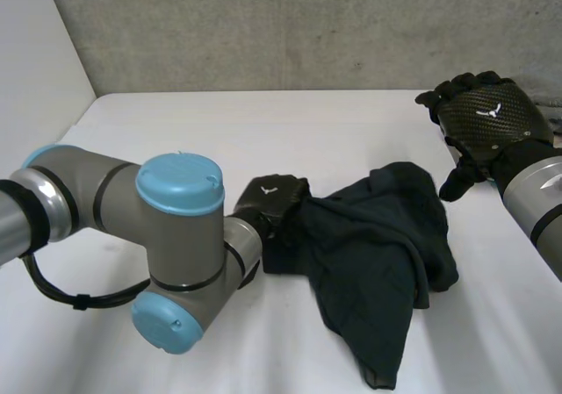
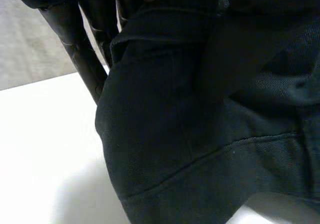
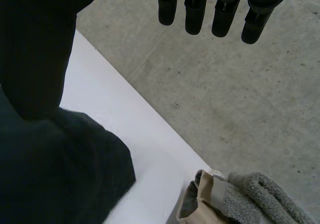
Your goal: Fold the laundry.
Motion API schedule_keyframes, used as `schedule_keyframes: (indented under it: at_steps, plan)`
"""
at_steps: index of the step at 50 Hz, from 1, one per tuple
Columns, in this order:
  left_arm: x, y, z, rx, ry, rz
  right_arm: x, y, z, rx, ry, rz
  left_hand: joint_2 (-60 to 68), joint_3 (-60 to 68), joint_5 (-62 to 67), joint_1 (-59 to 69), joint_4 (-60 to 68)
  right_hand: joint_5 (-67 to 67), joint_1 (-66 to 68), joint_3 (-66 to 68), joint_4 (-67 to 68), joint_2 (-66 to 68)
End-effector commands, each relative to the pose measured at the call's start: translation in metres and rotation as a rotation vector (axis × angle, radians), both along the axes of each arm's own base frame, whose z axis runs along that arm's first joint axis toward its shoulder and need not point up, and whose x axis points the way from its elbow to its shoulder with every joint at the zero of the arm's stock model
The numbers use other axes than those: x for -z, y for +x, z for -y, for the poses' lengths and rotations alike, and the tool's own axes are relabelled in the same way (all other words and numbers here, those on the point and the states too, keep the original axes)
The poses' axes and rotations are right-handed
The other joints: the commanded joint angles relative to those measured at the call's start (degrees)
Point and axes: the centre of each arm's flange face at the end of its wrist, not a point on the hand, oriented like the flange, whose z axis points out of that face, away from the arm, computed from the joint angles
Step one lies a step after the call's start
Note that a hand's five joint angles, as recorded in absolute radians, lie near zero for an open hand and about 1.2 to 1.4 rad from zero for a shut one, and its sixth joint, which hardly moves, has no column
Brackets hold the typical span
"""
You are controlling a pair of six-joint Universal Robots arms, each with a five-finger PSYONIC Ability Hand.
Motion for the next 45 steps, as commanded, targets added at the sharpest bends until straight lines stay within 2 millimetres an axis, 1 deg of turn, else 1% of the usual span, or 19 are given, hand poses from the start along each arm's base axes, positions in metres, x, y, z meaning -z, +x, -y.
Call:
schedule_keyframes:
  at_steps: [1,3,4,7,8,13,15,18,19,22,23,26,27,30,31,33,36,40,45]
  plan:
    - [-0.067,0.033,0.034,-0.162,-0.149,-0.095,0.001,0.004,0.000,-0.013,-0.013,0.004,12.44,13.73,14.71,14.84,12.06,-2.80,-2.90,-1.98,-1.96,-2.11]
    - [-0.097,0.045,0.048,-0.228,-0.240,-0.143,0.001,0.006,-0.001,-0.020,-0.016,0.005,12.44,13.73,14.71,14.84,12.06,-2.80,-2.90,-1.98,-1.96,-2.11]
    - [-0.126,0.057,0.059,-0.279,-0.334,-0.191,0.000,0.008,-0.003,-0.030,-0.019,0.007,12.44,13.73,14.71,14.84,12.06,-2.80,-2.90,-1.98,-1.96,-2.11]
    - [-0.171,0.068,0.067,-0.318,-0.481,-0.264,-0.001,0.012,-0.005,-0.043,-0.025,0.007,12.44,13.73,14.71,14.84,12.06,-2.80,-2.90,-1.98,-1.96,-2.11]
    - [-0.197,0.071,0.066,-0.318,-0.567,-0.303,-0.002,0.014,-0.005,-0.049,-0.028,0.012,12.44,13.73,14.71,14.84,12.06,-2.80,-2.90,-1.98,-1.96,-2.11]
    - [-0.238,0.062,0.051,-0.235,-0.700,-0.377,-0.003,0.018,-0.007,-0.060,-0.036,0.021,12.44,13.73,14.71,14.84,12.06,-2.80,-2.90,-1.98,-1.96,-2.11]
    - [-0.235,0.046,0.038,-0.153,-0.689,-0.385,-0.004,0.017,-0.006,-0.055,-0.040,0.029,12.44,13.73,14.71,14.84,12.06,-2.80,-2.90,-1.98,-1.96,-2.11]
    - [-0.217,0.022,0.020,-0.045,-0.642,-0.369,-0.004,0.016,-0.004,-0.047,-0.041,0.040,12.44,13.73,14.71,14.84,12.06,-2.80,-2.90,-1.98,-1.96,-2.11]
    - [-0.196,0.005,0.005,0.036,-0.591,-0.345,-0.003,0.015,-0.002,-0.039,-0.038,0.047,12.44,13.73,14.71,14.84,12.06,-2.80,-2.90,-1.98,-1.96,-2.11]
    - [-0.161,-0.016,-0.016,0.145,-0.510,-0.294,-0.003,0.010,0.002,-0.018,-0.033,0.058,12.44,13.73,14.71,14.84,12.06,-2.80,-2.90,-1.98,-1.96,-2.11]
    - [-0.138,-0.027,-0.031,0.211,-0.465,-0.260,-0.003,0.005,0.005,0.001,-0.029,0.066,12.44,13.73,14.71,14.84,12.06,-2.80,-2.90,-1.98,-1.96,-2.11]
    - [-0.106,-0.041,-0.057,0.314,-0.408,-0.219,0.000,-0.002,0.012,0.030,-0.018,0.073,10.13,11.41,12.40,12.53,9.74,-2.80,-2.90,-1.98,-1.96,-2.11]
    - [-0.089,-0.049,-0.074,0.379,-0.380,-0.201,0.001,-0.009,0.018,0.056,-0.018,0.075,-2.05,-0.77,0.22,0.35,-2.44,-2.80,-2.90,-1.98,-1.96,-2.11]
    - [-0.067,-0.058,-0.096,0.467,-0.351,-0.182,0.003,-0.019,0.029,0.091,-0.018,0.075,-29.16,-27.88,-26.89,-26.76,-29.55,-2.80,-2.90,-1.98,-1.96,-2.11]
    - [-0.056,-0.061,-0.105,0.501,-0.342,-0.165,0.004,-0.024,0.035,0.110,-0.013,0.075,-44.58,-43.29,-42.30,-42.17,-44.96,-2.80,-2.90,-1.98,-1.96,-2.11]
    - [-0.045,-0.061,-0.108,0.506,-0.353,-0.128,0.007,-0.031,0.041,0.130,-0.006,0.070,-57.56,-56.27,-55.29,-55.16,-57.94,-2.80,-2.90,-1.98,-1.96,-2.11]
    - [-0.047,-0.057,-0.100,0.467,-0.389,-0.098,0.008,-0.036,0.045,0.140,-0.005,0.064,-57.56,-56.27,-55.29,-55.16,-57.94,-2.80,-2.90,-1.98,-1.96,-2.11]
    - [-0.064,-0.041,-0.071,0.329,-0.435,-0.080,0.008,-0.041,0.051,0.146,-0.012,0.056,-57.56,-56.27,-55.29,-55.16,-57.94,-2.80,-2.90,-1.98,-1.96,-2.11]
    - [-0.103,-0.009,-0.043,0.167,-0.475,-0.124,0.000,-0.036,0.051,0.111,-0.038,0.049,-57.56,-56.27,-55.29,-55.16,-57.94,-2.80,-2.90,-1.98,-1.96,-2.11]
